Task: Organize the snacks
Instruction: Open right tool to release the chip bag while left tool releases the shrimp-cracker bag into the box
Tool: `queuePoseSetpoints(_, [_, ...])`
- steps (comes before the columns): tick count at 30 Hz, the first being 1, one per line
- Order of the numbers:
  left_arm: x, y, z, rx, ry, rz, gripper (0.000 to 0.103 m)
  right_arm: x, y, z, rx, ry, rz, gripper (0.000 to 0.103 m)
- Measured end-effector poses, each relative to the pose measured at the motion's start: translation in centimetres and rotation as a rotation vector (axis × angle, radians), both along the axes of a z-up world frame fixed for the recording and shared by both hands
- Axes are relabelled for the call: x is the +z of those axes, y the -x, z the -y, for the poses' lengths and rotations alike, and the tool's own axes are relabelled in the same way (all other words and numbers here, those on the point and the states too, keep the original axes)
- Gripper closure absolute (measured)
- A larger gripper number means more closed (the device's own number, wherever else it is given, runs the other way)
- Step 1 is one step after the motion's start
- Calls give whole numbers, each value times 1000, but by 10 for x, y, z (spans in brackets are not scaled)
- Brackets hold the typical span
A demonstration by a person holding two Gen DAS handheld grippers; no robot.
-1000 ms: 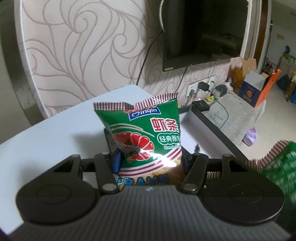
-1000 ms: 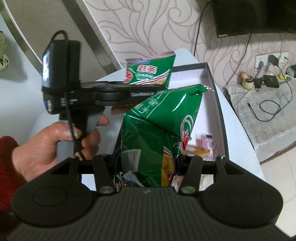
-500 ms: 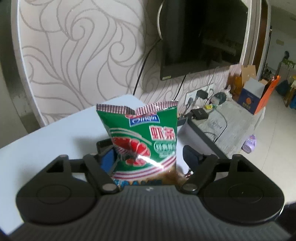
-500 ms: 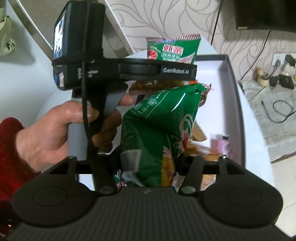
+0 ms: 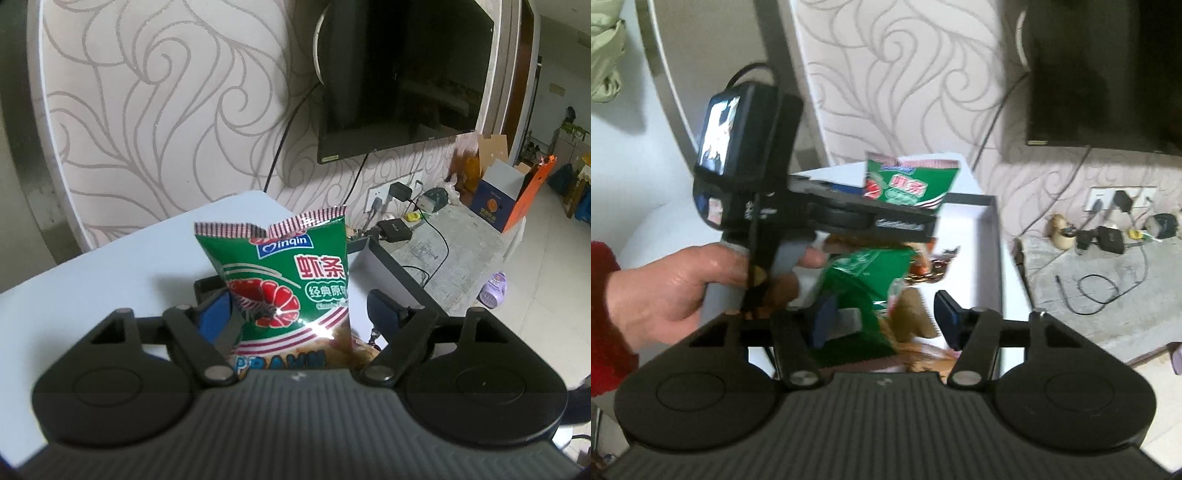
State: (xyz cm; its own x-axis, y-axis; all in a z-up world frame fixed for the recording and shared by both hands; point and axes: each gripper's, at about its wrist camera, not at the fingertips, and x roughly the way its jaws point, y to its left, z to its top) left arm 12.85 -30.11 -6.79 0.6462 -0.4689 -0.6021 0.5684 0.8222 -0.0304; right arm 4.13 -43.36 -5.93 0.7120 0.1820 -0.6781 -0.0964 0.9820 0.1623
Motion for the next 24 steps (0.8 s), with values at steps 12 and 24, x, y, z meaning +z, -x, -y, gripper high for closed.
queuePoseSetpoints(12, [4, 13, -4, -26, -6, 3, 21, -25, -5, 7, -93, 60, -96, 43])
queuePoseSetpoints(24, [4, 36, 1, -111, -33, 2, 21, -1, 16, 10, -129, 51, -45, 41])
